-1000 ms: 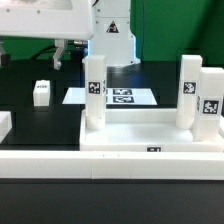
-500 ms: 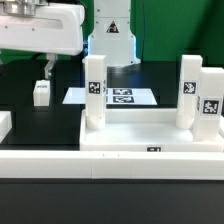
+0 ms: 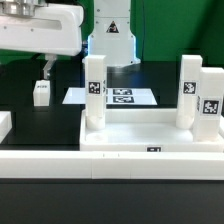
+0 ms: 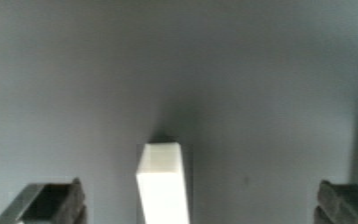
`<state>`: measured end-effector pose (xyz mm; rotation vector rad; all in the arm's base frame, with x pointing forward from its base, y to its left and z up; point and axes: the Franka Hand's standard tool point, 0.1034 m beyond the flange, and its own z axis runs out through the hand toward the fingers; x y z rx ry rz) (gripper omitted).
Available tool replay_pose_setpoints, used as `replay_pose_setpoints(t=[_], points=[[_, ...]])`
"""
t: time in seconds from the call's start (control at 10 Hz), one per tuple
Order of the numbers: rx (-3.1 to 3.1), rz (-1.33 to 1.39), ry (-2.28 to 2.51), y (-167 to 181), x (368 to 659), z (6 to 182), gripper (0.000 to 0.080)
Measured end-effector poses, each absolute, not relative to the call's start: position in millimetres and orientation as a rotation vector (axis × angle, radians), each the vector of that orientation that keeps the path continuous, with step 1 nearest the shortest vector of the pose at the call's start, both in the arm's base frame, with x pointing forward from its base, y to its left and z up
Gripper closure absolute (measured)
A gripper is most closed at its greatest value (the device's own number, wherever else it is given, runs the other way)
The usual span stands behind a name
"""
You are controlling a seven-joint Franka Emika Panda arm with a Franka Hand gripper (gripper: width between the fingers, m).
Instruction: Assemble desk
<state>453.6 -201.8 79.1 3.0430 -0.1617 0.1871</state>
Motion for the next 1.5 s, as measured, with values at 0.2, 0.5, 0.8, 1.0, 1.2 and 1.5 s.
replay_pose_setpoints(t=[0.2,0.5,0.8,1.0,1.2,1.5], points=[[3.001,0.184,-0.136,-199.8,418.4,63.7,0.0151],[3.034,0.126,-0.165,-193.2,411.9,57.0,0.0151],[3.143,-0.14,-0.075,-177.1,418.2,51.4,0.0151],[3.183,-0.373,-0.076,-167.0,415.9,47.9,0.0151],[3.168,-0.609,-0.067,-165.2,411.5,45.1,0.0151],[3.114,-0.724,-0.108,-178.3,407.5,39.3,0.0151]])
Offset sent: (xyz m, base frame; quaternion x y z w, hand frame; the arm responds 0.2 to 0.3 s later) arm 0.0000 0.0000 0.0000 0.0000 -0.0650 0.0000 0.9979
